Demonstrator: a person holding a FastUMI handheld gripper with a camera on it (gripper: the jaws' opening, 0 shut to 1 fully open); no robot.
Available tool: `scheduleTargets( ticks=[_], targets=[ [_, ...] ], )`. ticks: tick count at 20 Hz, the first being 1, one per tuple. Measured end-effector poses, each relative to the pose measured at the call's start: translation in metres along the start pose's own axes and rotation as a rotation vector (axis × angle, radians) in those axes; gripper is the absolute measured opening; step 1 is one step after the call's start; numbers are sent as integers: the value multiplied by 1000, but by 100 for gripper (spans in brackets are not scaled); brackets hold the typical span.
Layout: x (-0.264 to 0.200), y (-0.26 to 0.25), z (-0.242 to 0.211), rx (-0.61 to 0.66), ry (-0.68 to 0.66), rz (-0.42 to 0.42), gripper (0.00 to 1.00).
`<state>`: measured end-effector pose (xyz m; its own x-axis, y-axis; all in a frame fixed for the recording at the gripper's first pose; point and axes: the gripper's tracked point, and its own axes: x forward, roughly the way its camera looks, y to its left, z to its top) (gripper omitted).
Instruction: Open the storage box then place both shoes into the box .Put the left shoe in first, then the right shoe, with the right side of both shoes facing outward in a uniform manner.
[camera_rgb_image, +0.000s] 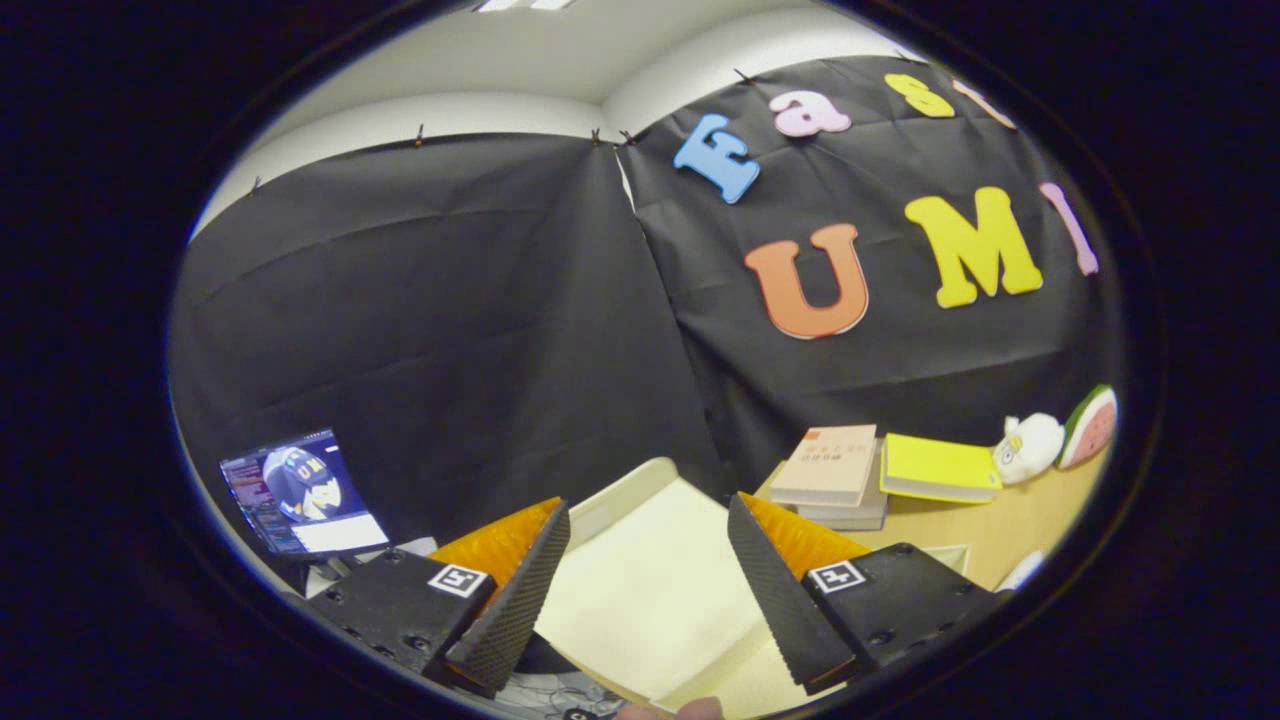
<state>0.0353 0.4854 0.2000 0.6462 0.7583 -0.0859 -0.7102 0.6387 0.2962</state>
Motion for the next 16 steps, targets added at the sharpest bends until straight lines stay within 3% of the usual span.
scheduleTargets(
  ticks=[6,11,16],
  targets=[
    [-28,-20,0,-100,-89,-69,100],
    [-69,-65,2,-116,-155,-161,100],
    [-125,-128,-27,-130,-136,-293,100]
  ],
)
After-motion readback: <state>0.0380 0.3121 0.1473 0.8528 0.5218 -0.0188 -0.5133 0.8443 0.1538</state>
